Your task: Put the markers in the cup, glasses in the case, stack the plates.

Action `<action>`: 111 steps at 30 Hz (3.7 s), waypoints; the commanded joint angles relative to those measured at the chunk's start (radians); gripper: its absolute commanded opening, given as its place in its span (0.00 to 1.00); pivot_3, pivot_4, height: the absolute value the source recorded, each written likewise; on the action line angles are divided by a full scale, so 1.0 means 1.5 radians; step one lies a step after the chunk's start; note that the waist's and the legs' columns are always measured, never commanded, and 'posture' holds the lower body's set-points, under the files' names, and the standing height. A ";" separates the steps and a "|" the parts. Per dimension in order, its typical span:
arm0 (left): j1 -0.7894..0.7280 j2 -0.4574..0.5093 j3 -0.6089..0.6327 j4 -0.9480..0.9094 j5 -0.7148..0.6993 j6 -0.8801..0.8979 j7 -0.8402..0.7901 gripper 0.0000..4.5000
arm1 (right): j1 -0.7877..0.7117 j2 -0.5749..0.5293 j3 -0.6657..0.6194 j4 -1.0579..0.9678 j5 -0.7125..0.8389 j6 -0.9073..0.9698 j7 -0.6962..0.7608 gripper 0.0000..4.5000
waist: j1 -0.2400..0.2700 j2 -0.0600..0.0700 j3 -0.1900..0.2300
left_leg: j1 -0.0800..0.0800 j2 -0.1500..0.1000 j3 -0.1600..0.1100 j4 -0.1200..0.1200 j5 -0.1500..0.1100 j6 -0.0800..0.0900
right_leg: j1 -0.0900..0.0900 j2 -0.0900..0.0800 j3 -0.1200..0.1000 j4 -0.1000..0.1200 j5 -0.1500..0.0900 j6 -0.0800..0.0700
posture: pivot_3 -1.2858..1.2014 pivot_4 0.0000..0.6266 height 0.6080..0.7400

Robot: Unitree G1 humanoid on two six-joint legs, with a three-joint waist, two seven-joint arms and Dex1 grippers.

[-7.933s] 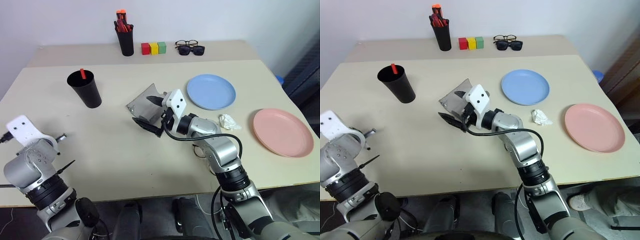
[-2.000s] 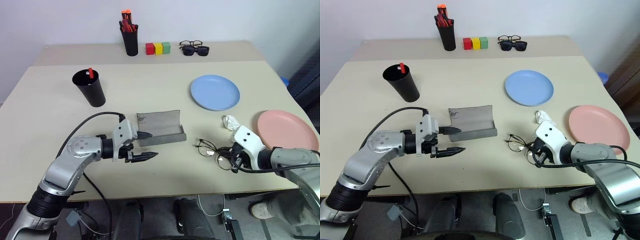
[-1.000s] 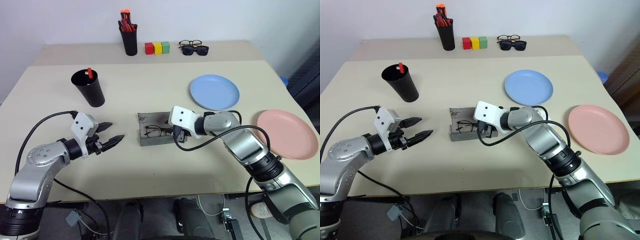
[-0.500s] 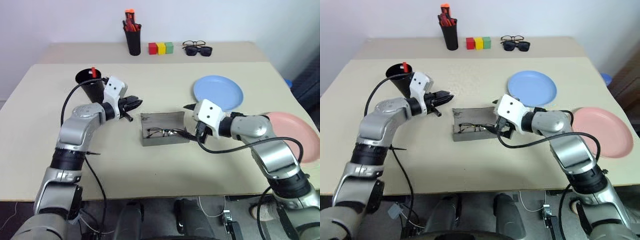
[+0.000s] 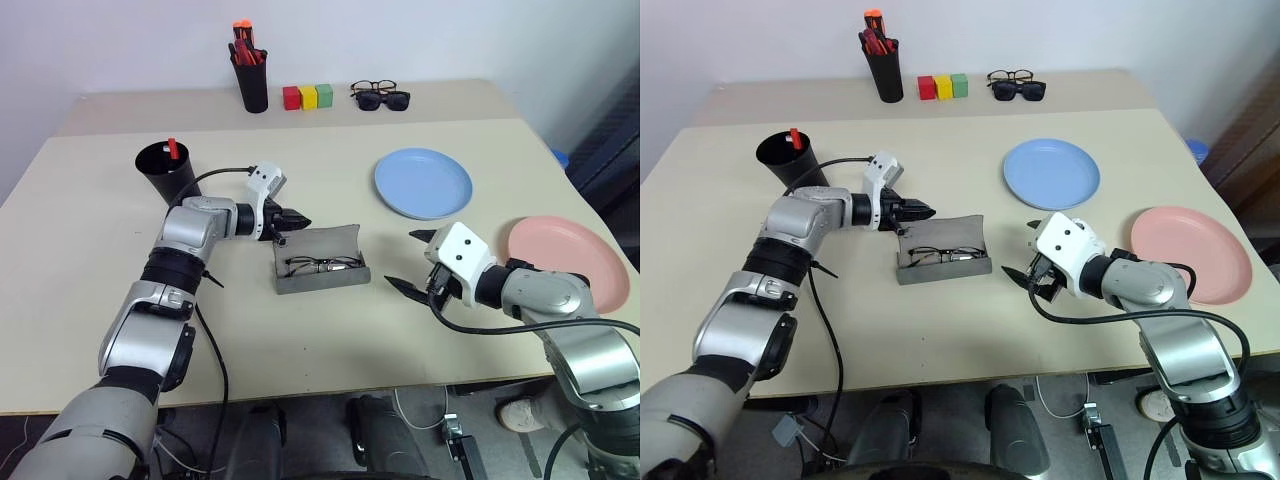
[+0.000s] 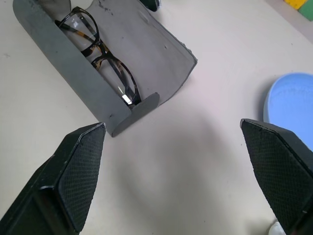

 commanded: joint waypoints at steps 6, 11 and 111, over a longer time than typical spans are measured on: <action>0.100 0.056 0.006 -0.213 -0.040 0.028 -0.075 0.23 | -0.029 -0.007 -0.011 0.009 -0.005 -0.029 -0.011 1.00 | 0.000 0.000 0.000 | 0.000 0.000 0.000 0.000 0.000 0.000 | 0.000 0.000 0.000 0.000 0.000 0.000 | 0.52 0.24 1.00; 0.209 0.109 -0.013 -0.361 -0.036 0.019 -0.089 0.23 | -0.093 -0.007 0.006 0.102 -0.041 -0.025 -0.034 1.00 | -0.002 0.000 0.000 | 0.000 0.000 0.000 0.000 0.000 0.000 | 0.000 0.000 0.000 0.000 0.000 0.000 | 0.52 0.24 1.00; 0.599 0.130 0.346 -0.531 -0.023 -0.203 0.266 0.21 | -0.129 0.098 -0.123 0.298 -0.028 -0.173 -0.018 0.72 | -0.003 0.006 0.001 | 0.004 0.000 0.002 -0.001 -0.002 0.003 | 0.005 -0.001 0.001 -0.001 -0.001 0.001 | 0.52 0.24 1.00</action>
